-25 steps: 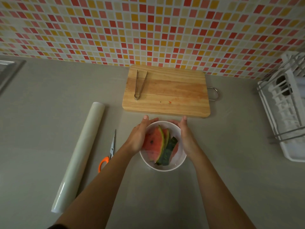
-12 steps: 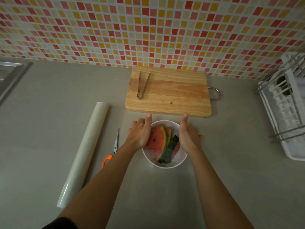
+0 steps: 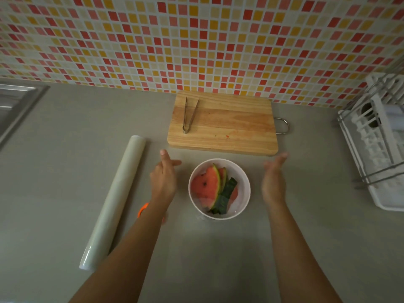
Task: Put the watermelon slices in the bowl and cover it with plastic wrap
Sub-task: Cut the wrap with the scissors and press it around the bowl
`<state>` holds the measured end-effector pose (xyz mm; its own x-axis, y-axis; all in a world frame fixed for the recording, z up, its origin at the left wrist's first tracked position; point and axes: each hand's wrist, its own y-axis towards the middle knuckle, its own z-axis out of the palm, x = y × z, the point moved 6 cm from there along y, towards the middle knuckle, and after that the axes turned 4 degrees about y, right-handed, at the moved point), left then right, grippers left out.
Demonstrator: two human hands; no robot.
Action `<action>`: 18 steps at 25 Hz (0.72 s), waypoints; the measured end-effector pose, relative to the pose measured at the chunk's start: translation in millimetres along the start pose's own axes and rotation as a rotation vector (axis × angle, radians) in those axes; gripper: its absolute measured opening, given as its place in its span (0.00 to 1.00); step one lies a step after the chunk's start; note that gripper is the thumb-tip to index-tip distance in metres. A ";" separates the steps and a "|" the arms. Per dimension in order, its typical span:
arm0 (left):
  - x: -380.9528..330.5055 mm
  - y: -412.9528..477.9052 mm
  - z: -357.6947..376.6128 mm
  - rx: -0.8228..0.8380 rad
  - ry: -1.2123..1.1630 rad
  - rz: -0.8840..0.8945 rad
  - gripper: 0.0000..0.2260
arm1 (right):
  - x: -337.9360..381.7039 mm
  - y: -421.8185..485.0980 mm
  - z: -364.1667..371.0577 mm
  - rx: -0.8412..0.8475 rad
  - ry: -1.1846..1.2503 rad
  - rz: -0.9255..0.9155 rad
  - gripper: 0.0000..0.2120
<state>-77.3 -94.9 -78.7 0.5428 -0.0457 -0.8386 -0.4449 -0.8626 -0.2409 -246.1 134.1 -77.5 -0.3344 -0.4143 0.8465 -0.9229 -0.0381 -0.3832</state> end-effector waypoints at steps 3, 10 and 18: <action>-14.5 -2.2 15.1 0.354 -0.222 0.143 0.34 | 14.0 -9.8 21.0 0.374 0.216 -0.244 0.49; -14.7 -31.2 55.2 0.542 -0.416 0.000 0.27 | -8.7 -21.2 64.9 0.661 0.390 -0.061 0.44; -16.8 -13.8 38.8 0.516 0.018 0.169 0.35 | 3.1 -20.7 26.3 0.324 -0.111 -0.231 0.47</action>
<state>-107.9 -62.7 -80.2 0.4431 -0.1751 -0.8792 -0.8169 -0.4829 -0.3154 -223.1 109.6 -76.7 -0.0870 -0.4561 0.8857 -0.8574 -0.4185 -0.2997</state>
